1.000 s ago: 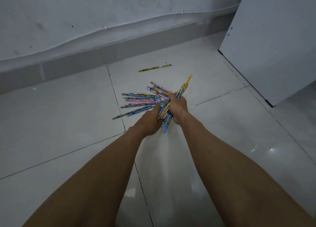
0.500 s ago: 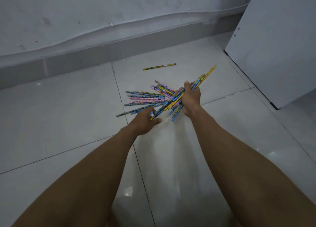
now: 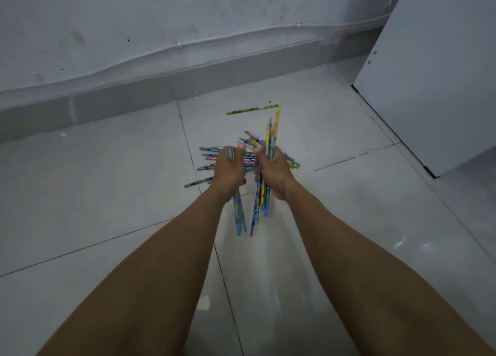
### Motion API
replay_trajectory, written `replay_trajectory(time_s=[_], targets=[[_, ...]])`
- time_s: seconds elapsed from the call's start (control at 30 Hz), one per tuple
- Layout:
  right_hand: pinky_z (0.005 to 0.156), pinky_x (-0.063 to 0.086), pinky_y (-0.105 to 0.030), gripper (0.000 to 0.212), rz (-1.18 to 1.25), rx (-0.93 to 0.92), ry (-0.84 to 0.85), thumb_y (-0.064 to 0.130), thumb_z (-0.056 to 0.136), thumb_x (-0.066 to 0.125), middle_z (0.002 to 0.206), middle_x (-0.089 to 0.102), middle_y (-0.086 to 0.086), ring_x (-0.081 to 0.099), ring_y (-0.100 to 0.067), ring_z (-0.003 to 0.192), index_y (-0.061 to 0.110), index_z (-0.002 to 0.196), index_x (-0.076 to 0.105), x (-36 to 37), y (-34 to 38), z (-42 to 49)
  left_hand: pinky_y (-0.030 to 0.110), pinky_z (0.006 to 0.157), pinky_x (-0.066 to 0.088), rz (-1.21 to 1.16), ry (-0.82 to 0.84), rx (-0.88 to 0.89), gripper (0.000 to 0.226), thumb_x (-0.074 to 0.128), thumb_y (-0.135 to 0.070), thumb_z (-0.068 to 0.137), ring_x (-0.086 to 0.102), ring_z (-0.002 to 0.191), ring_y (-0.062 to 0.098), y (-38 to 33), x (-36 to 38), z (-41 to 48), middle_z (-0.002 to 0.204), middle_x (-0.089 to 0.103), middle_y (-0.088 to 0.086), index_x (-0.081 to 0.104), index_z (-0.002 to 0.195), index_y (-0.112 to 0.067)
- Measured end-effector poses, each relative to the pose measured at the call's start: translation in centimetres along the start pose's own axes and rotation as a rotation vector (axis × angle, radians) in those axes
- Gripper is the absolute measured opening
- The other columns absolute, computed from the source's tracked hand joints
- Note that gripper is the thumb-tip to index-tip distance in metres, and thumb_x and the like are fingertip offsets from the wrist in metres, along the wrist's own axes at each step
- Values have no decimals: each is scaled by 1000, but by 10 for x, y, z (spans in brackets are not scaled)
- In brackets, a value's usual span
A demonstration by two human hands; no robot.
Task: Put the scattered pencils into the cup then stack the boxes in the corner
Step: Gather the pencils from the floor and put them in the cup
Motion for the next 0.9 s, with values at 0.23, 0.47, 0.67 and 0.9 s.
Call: replay_trajectory(time_s=[0.23, 0.47, 0.67, 0.9], targets=[[58, 54, -37, 20, -24, -24, 121, 26, 100, 49, 77, 67, -8, 62, -18, 63, 8, 100, 59, 19, 6, -15, 24, 50, 36, -115, -284, -9, 39, 36, -43, 100, 38, 56, 12, -17, 11, 14, 64, 37, 1, 35, 73, -14], [91, 55, -49, 33, -60, 71, 176, 35, 102, 41, 113, 70, -10, 68, -24, 102, 18, 122, 61, 24, 9, -11, 33, 71, 46, -94, -272, -94, 49, 26, -53, 99, 56, 81, 22, -14, 20, 30, 83, 57, 12, 50, 84, -13], [83, 59, -42, 20, -24, 123, 127, 33, 102, 42, 111, 69, -8, 69, -20, 98, 31, 113, 58, 18, 45, -1, 39, 97, 44, -112, -151, -171, 64, 17, -54, 99, 55, 115, 33, -52, 34, 46, 113, 60, 18, 52, 117, -3], [88, 55, -50, 34, -214, 85, 49, 42, 101, 40, 107, 68, -8, 67, -22, 97, 18, 120, 54, 5, 164, -18, 49, 109, 37, -249, 65, -349, 100, 5, -74, 86, 56, 119, 30, -188, 34, 28, 127, 59, 23, 42, 138, 2]])
Point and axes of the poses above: each hand's wrist, its own z-axis towards the middle knuckle, its own x-axis out of the palm, y = z × x, the point moved 2 cm from there along z, towards the middle knuckle
